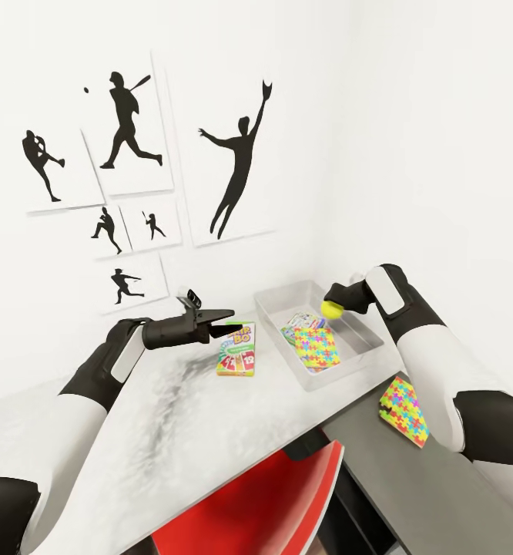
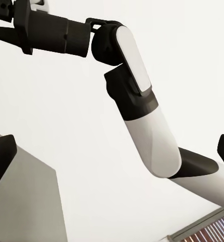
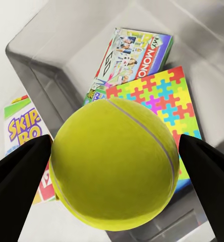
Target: Put all the toys in the child's room - the three board games (two on the bed and one on the table), the two jigsaw puzzles on the table, and the tennis ball on the table - inside the toy box on the table in the child's room.
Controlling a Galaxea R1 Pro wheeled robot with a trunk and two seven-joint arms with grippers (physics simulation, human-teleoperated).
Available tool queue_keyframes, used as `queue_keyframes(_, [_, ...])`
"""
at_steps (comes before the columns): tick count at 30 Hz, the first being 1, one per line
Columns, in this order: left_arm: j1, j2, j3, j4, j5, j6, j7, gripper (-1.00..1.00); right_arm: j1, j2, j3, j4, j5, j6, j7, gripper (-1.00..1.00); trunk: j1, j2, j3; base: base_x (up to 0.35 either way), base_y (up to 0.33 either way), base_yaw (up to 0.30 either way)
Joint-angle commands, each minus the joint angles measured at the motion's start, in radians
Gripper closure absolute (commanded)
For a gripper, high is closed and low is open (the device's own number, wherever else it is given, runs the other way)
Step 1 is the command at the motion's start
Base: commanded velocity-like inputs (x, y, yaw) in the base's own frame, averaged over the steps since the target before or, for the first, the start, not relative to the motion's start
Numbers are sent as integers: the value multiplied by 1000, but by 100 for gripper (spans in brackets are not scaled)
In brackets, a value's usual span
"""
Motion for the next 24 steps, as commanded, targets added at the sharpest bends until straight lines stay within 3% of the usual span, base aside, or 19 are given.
queue_keyframes(1, [-1, 1, -2, 0, 3, 8, -2, -100, -1, -1, 6, -1, -11, 2, -9, 100, 1, -2, -2, 0, 0, 0])
queue_keyframes(4, [-1, 3, 0, 2, 4, 8, -4, -100, -1, -1, 6, -1, -11, 2, -9, 100, 1, -2, -2, 0, 0, 0])
queue_keyframes(10, [-1, 31, 3, 5, 13, 10, -4, -100, -1, -1, 5, -2, -11, 10, -9, 100, 1, -2, -3, 0, 0, 0])
queue_keyframes(17, [-16, 29, 6, 5, 21, 29, -4, -100, -1, 0, 6, -1, -7, 18, -12, 100, 1, -2, -13, 0, 0, 0])
queue_keyframes(24, [-108, 18, 5, 26, 23, 35, -4, -100, -2, 1, 5, -1, -5, 29, -13, 100, 1, -2, -24, 0, 0, 0])
